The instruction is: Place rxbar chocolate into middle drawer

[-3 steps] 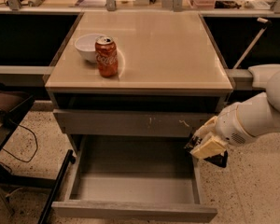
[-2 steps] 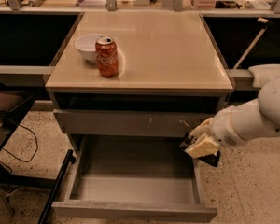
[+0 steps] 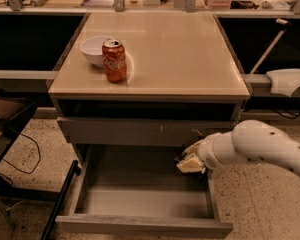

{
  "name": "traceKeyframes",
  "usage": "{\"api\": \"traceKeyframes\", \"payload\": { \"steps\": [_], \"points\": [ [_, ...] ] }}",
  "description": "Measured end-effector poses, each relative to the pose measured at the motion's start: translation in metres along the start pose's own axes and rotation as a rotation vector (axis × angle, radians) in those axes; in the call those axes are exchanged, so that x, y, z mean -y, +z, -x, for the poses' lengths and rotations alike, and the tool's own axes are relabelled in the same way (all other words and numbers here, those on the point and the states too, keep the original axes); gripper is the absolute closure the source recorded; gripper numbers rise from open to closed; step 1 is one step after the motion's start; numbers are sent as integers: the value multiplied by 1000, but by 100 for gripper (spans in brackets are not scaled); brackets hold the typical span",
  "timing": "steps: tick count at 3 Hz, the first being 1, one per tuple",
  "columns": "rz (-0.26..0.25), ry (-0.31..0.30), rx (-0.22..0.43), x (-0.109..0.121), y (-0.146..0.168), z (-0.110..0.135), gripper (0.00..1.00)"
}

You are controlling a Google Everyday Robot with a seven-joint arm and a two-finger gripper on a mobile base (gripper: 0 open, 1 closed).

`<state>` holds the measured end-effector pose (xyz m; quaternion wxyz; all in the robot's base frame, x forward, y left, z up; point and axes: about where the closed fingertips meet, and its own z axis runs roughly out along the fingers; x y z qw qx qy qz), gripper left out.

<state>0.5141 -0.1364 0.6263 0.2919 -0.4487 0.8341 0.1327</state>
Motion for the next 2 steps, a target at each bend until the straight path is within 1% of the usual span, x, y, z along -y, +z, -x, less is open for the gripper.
{"api": "traceKeyframes", "payload": {
  "steps": [1,2],
  "points": [
    [-67,3,47,17,-1,13,100],
    [-67,3,47,17,-1,13,100]
  ]
}}
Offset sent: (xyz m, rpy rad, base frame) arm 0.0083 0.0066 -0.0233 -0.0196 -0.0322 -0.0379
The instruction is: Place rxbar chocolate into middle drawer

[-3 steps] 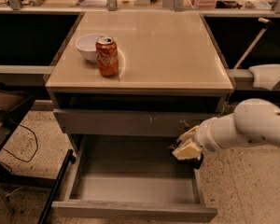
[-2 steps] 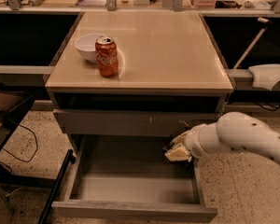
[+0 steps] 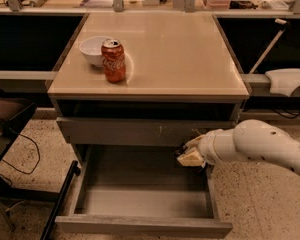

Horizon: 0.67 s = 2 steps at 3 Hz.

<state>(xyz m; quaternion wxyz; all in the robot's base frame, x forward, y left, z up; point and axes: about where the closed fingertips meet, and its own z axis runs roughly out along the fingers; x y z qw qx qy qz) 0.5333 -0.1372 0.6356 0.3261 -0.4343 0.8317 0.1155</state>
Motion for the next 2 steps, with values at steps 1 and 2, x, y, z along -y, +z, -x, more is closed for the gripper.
{"api": "traceKeyframes", "payload": {
  "steps": [1,2],
  "points": [
    [-14,-14,-19,-11,26,-16,100],
    [-4,-41,-45,-29,75,-42,100]
  ]
}}
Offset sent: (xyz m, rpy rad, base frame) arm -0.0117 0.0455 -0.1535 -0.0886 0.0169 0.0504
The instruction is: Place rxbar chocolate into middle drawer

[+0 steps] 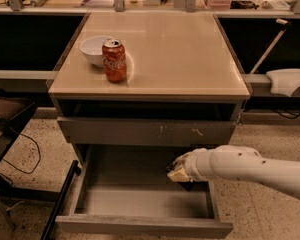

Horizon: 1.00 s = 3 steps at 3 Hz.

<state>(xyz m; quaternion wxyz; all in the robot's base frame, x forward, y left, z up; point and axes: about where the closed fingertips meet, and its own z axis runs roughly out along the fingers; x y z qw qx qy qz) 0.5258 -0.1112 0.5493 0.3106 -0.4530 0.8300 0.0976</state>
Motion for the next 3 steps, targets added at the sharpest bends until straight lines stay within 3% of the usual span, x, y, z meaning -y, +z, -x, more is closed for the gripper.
{"api": "traceKeyframes", "payload": {
  "steps": [1,2,3],
  "points": [
    [76,21,-27,-21,76,-17,100],
    [72,21,-27,-23,78,-19,100],
    [51,61,-22,-18,100,-44,100]
  ]
}}
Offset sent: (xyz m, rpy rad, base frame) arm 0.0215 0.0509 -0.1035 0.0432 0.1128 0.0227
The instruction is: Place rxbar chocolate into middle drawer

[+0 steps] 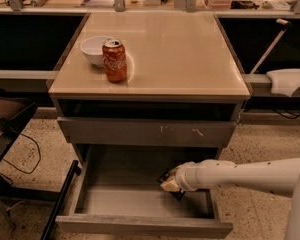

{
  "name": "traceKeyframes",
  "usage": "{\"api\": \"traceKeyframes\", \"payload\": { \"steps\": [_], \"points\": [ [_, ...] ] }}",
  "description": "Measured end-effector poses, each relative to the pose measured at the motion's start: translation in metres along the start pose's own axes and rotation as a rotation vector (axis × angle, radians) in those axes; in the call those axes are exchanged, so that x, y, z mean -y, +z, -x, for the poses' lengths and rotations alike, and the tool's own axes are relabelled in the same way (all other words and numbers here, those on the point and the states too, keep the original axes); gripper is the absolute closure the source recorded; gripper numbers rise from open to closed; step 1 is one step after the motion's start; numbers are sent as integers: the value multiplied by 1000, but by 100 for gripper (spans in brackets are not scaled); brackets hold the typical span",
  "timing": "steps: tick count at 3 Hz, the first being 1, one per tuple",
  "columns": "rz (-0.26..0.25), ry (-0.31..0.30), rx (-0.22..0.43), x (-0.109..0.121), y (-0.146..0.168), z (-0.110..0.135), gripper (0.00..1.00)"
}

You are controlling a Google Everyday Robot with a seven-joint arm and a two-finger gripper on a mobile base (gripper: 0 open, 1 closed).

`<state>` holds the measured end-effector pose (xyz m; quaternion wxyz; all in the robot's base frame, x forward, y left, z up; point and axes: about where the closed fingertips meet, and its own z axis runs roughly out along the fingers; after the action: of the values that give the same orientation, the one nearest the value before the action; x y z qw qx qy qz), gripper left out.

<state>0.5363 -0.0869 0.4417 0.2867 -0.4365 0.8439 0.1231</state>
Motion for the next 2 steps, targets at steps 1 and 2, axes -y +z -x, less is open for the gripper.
{"api": "traceKeyframes", "payload": {
  "steps": [1,2],
  "points": [
    [-55,67,34,14,49,-47,100],
    [-53,70,34,12,51,-49,100]
  ]
}}
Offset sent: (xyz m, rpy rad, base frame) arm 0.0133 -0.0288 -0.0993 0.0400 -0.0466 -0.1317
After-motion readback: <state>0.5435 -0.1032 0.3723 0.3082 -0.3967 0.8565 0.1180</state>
